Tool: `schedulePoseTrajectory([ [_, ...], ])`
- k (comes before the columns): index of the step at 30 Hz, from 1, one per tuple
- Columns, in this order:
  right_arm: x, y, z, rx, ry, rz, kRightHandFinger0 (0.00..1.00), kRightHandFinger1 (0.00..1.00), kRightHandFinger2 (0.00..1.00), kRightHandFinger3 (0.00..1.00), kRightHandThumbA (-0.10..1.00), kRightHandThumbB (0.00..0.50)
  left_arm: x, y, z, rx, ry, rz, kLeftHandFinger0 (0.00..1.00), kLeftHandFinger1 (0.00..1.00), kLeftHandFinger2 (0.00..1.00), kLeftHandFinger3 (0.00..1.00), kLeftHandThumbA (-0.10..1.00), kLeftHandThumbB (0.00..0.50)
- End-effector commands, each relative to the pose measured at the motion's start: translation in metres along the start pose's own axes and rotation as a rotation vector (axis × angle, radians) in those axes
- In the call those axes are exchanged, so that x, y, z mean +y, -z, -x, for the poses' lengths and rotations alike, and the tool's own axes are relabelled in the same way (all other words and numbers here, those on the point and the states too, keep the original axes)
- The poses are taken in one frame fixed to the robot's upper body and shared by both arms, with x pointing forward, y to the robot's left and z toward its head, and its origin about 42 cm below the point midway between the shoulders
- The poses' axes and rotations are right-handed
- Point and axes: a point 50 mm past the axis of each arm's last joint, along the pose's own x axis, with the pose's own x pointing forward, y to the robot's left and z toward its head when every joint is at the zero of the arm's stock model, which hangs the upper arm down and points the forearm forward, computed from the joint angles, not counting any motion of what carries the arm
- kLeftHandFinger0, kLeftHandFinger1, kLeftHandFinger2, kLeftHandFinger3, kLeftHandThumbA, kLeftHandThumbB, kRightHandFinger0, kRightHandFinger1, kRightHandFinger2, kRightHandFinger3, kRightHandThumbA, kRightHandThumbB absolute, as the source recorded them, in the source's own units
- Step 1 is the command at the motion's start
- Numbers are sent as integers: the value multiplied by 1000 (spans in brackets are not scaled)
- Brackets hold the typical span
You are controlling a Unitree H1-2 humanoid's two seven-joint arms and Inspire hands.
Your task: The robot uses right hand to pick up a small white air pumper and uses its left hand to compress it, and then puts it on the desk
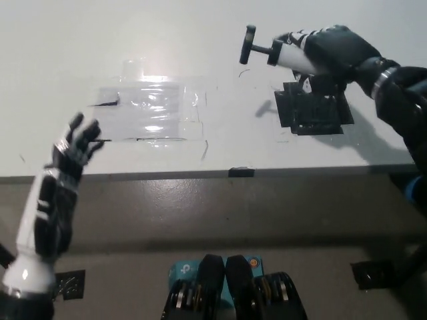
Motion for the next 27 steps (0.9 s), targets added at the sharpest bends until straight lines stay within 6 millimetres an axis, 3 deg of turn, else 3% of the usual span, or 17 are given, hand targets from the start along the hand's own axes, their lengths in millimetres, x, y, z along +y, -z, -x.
schedulePoseTrajectory([
  [1, -30, -4, -27, 5, 160, 76, 0, 429, 861, 628, -100, 184, -10, -7, 16, -80, 46, 2, 1000, 1000, 1000, 1000, 1000, 255],
  [4, -5, 5, -36, 45, 123, 40, 27, 559, 910, 797, -100, 166, -12, 2, 31, -34, 67, -13, 1000, 1000, 1000, 1000, 1000, 224],
  [7, 15, 11, -37, 85, 64, 26, 49, 555, 904, 741, -100, 169, -10, 9, 42, -10, 68, -26, 1000, 1000, 1000, 1000, 1000, 199],
  [9, 29, 13, -37, 112, 37, 26, 27, 524, 904, 747, -100, 164, -7, 12, 48, 11, 64, -39, 1000, 1000, 1000, 1000, 1000, 210],
  [11, 44, 16, -36, 130, 33, 18, 0, 473, 866, 714, -100, 199, -4, 13, 51, 22, 57, -27, 1000, 1000, 1000, 1000, 1000, 226],
  [13, 53, 17, -34, 141, 30, 4, 0, 406, 810, 667, -100, 199, -1, 14, 53, 27, 54, -35, 1000, 1000, 1000, 1000, 1000, 225],
  [16, 77, 19, -27, 153, 15, -11, 0, 396, 818, 695, -100, 199, 2, 15, 55, 31, 44, -29, 1000, 1000, 1000, 1000, 1000, 217],
  [19, 88, 22, -23, 169, -30, -14, 7, 490, 934, 789, -100, 168, 2, 15, 56, 32, 38, -35, 1000, 1000, 1000, 1000, 1000, 217],
  [20, 92, 25, -21, 189, -49, -27, 116, 601, 1000, 881, -100, 192, 3, 15, 57, 32, 38, -32, 1000, 1000, 1000, 1000, 1000, 215],
  [21, 93, 27, -21, 216, -70, -48, 328, 791, 1000, 1000, -18, 235, 3, 15, 57, 31, 38, -32, 1000, 1000, 1000, 1000, 1000, 214],
  [22, 91, 30, -22, 248, -147, -99, 824, 1000, 1000, 1000, 383, 362, 3, 14, 56, 32, 38, -35, 1000, 1000, 1000, 1000, 1000, 216],
  [23, 90, 30, -22, 254, -172, -113, 1000, 1000, 1000, 1000, 417, 357, 4, 14, 56, 32, 39, -36, 1000, 1000, 1000, 1000, 1000, 217],
  [24, 87, 32, -23, 267, -226, -122, 1000, 1000, 1000, 1000, 537, 436, 3, 14, 56, 30, 39, -33, 1000, 1000, 1000, 1000, 1000, 217],
  [25, 85, 33, -23, 265, -230, -136, 1000, 1000, 1000, 1000, 556, 484, 3, 14, 56, 29, 38, -30, 1000, 1000, 1000, 1000, 1000, 216],
  [27, 78, 35, -21, 249, -204, -175, 1000, 1000, 1000, 1000, 639, 500, 3, 14, 56, 28, 39, -29, 1000, 1000, 1000, 1000, 1000, 216],
])
